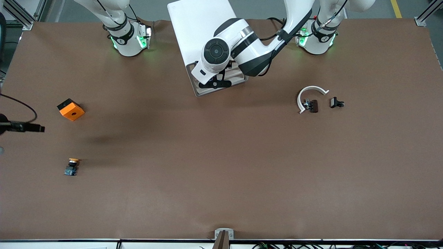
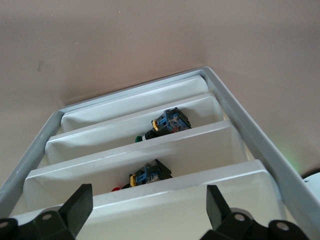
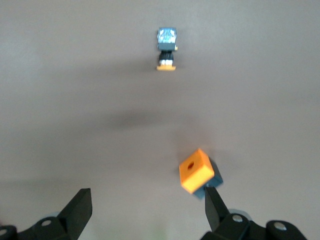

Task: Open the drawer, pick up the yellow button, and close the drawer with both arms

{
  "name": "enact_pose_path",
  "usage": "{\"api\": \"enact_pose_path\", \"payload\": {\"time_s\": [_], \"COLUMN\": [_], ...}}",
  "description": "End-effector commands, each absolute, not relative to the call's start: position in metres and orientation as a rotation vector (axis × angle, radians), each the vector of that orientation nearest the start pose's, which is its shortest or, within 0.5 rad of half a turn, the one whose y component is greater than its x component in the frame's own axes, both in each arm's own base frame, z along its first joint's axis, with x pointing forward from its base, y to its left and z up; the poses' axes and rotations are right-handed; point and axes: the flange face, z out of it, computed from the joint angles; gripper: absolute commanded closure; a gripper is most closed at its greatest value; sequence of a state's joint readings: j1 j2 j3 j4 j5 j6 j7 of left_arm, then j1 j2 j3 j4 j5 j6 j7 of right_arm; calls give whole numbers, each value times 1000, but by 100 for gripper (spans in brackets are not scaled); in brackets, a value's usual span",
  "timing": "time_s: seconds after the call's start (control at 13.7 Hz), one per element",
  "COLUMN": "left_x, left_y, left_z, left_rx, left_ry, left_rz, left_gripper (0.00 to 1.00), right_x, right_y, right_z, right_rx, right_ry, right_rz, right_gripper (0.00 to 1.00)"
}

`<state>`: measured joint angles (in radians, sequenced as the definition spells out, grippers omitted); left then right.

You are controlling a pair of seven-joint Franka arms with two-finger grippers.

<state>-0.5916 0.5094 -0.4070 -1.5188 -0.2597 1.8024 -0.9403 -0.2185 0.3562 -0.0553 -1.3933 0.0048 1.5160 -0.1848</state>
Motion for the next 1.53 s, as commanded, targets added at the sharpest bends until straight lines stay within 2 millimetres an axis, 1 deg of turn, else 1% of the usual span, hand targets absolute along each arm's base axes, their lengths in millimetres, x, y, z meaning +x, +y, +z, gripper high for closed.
{"api": "enact_pose_path", "payload": {"time_s": [0.0, 0.07, 0.15, 0.22, 0.29, 0.44, 0.58, 0.66, 0.73, 0.8, 0.88, 0.95, 1.02, 1.1, 1.17, 1.39, 1.46], "left_x": [406, 421, 442, 459, 479, 518, 551, 567, 578, 586, 592, 600, 604, 606, 609, 622, 625], "left_y": [-525, -513, -496, -480, -460, -412, -363, -336, -316, -303, -289, -272, -253, -235, -221, -174, -162], "left_z": [409, 420, 426, 435, 444, 457, 460, 462, 464, 465, 465, 466, 471, 473, 473, 473, 472], "left_rx": [-3185, -3206, -3221, -3237, -3252, -3250, -3187, -3140, -3112, -3102, -3088, -3073, -3053, -3028, -3011, -2986, -2976], "left_ry": [-170, -210, -270, -325, -393, -512, -561, -579, -593, -621, -648, -693, -742, -765, -802, -921, -950], "left_rz": [731, 700, 678, 657, 631, 521, 331, 227, 169, 152, 138, 129, 137, 171, 189, 216, 222], "left_gripper": [0, 0, 0, 0, 0, 0, 0, 0, 0, 0, 0, 0, 0, 0, 0, 0, 0], "right_x": [593, 588, 584, 582, 582, 580, 576, 577, 577, 578, 576, 573, 570, 566, 557, 533, 527], "right_y": [-162, -159, -158, -156, -153, -148, -154, -155, -156, -152, -156, -159, -160, -157, -153, -140, -129], "right_z": [527, 537, 547, 554, 557, 563, 584, 591, 591, 591, 592, 596, 599, 604, 621, 648, 659], "right_rx": [-3068, -3067, -3071, -3073, -3076, -3077, -3073, -3080, -3082, -3091, -3087, -3075, -3062, -3061, -3068, -3067, -3074], "right_ry": [174, 232, 247, 257, 252, 262, 280, 283, 286, 277, 294, 310, 314, 308, 304, 279, 248], "right_rz": [359, 361, 343, 326, 320, 333, 342, 322, 321, 321, 320, 311, 316, 316, 279, 292, 274], "right_gripper": [0, 0, 0, 0, 0, 0, 0, 0, 0, 0, 0, 0, 0, 0, 0, 0, 0]}}
